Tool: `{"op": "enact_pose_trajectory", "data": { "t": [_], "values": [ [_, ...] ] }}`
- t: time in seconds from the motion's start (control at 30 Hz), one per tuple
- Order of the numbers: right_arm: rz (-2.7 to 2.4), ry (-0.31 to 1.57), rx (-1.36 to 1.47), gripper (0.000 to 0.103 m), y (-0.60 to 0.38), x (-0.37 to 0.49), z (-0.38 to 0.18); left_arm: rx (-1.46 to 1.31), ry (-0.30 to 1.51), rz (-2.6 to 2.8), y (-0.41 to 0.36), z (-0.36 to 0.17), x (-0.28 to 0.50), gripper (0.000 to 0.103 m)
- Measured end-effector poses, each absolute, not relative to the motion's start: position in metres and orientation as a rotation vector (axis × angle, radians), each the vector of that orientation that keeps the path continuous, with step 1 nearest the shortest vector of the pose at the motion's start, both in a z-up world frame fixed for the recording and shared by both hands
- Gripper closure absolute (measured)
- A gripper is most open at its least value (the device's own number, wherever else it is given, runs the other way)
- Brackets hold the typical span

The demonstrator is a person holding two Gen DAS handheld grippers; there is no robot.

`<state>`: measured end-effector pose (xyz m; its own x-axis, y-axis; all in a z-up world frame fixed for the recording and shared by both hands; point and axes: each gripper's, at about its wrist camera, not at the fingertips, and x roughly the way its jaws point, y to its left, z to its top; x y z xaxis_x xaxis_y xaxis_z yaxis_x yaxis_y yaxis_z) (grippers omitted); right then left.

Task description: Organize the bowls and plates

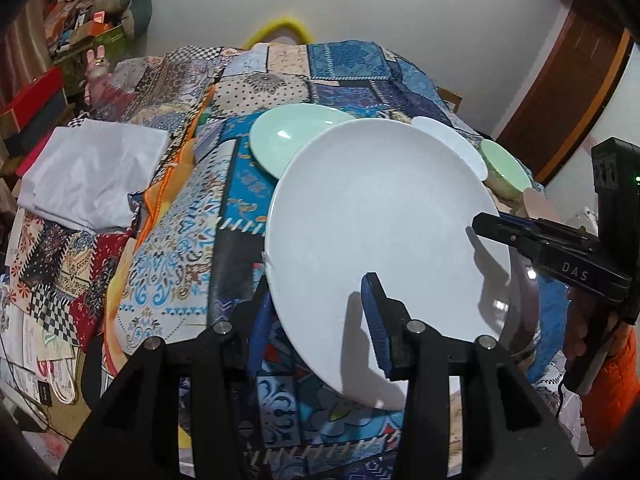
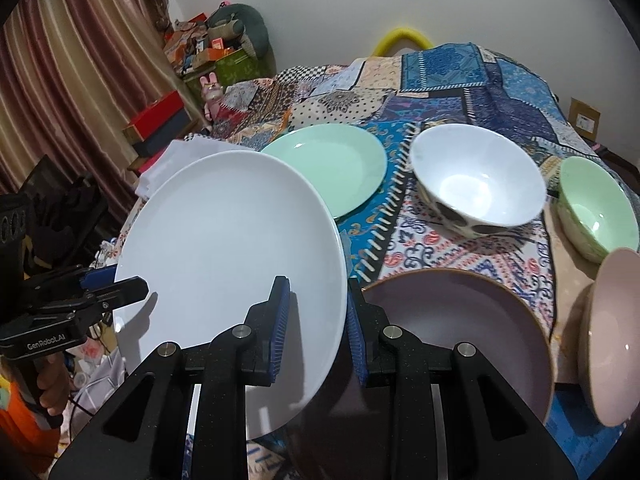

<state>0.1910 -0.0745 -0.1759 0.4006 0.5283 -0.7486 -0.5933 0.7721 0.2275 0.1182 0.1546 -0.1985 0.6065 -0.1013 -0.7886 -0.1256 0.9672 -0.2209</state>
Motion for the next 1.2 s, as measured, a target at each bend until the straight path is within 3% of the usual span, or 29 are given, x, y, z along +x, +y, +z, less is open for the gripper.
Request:
{"op": "enact_pose_trajectory", "data": {
  "t": [1.2],
  "values": [
    [0.525, 0.944, 0.038, 0.078, -0.197, 0.182, -0.186, -0.134, 0.994, -0.182, 0.035, -0.211, 0.163, 0.060]
  ]
}}
